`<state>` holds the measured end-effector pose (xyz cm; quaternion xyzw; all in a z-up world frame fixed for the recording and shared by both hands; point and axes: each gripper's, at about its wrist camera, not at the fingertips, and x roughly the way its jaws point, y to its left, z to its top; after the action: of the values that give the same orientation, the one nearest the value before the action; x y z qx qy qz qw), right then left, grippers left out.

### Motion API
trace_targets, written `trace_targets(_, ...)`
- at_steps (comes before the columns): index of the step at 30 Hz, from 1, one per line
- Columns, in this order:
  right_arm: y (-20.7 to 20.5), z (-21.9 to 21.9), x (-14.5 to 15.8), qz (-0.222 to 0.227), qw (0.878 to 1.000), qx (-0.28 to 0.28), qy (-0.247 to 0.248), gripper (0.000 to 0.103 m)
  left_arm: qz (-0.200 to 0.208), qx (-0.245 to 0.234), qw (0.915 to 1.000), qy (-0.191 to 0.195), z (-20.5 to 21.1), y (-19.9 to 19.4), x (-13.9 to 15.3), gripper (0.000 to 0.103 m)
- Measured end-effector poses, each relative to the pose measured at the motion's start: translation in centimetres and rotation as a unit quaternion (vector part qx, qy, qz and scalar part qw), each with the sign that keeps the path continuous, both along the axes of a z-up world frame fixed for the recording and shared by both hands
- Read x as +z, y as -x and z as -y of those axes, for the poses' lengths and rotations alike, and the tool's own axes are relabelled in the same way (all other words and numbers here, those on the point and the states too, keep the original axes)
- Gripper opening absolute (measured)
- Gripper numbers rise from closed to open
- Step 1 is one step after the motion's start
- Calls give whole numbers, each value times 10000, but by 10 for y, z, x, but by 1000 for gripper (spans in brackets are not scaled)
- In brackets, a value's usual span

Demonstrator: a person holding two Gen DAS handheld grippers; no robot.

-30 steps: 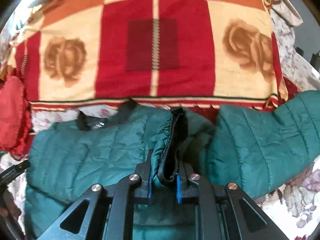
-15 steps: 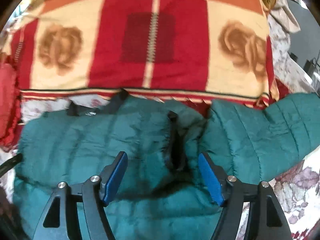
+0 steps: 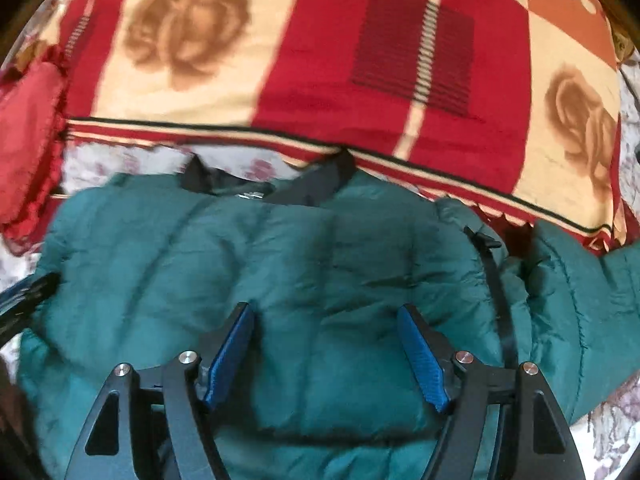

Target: Fold large clothes

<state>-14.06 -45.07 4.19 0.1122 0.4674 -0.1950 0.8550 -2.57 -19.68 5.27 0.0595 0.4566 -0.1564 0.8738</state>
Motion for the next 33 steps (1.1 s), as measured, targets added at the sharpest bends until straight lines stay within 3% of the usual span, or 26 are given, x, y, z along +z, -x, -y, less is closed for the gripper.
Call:
trace_targets(2,-2,10,-9,-69,9999,-152,-16,71,-11,32,10000,-3,1,-1,-3,72)
trace_targets(5,0,24,-13,-83,9992,-351,-177,72,8,83,9999,-61,1,-1,-6,73)
trace_targets(14,40,10,16,94,9996,-248,-5,71,42,93,9999,-95,1,0,-7,73)
trace_targets(22,44,13,-10,-116,9994,-289,-173,72,-1,136,9999,-93,0,-1,-12,80)
trace_targets(25,46,11,-3,-144,9993,-287,-178,72,-48,138,9999,-57,-3,1,-9,80)
trace_targets(29,67,6,16,185,9988,-327,-313,72,-58,115,9999,-15,-12,11,-3,80)
trace_targets(33,74,8,27,298,9984,-472,-120,81,-57,146,9998,-76,-16,18,-3,80)
